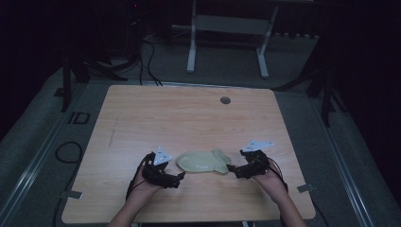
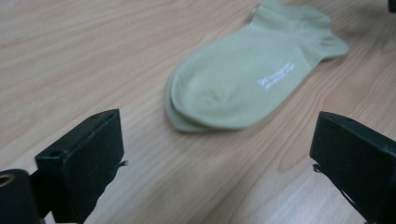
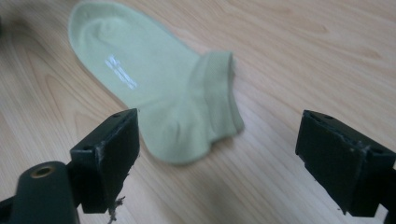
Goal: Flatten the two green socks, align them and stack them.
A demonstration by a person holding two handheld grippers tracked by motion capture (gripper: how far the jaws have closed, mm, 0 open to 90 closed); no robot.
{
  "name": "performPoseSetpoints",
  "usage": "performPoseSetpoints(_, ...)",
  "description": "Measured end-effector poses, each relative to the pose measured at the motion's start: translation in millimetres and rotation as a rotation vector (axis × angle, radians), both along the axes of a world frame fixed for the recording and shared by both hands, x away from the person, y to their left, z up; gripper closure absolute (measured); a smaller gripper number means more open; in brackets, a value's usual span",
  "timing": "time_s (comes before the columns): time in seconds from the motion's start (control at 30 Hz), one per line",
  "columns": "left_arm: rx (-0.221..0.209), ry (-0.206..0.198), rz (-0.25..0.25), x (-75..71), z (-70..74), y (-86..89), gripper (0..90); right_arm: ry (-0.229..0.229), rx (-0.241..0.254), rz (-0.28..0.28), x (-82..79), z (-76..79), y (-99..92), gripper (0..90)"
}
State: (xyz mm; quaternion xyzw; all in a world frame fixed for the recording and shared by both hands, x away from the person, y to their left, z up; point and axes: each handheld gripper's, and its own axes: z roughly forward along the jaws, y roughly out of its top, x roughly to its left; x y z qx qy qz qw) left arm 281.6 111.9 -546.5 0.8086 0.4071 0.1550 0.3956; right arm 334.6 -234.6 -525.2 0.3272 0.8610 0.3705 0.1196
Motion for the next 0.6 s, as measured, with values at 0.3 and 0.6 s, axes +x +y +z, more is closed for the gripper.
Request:
performPoseSetpoints(0.3, -0.091, 0.038, 0.017, -9.7, -6.0, 26.6, 2.5, 0.022, 0.011, -0.058, -6.6, -9.8, -30.4, 13.6)
performPoseSetpoints(0.6, -0.043, 0.002, 0.048, -27.4, -10.3, 49.6, 2.5, 0.019, 0.002, -0.091, -14.3, -18.5, -48.5, 13.7)
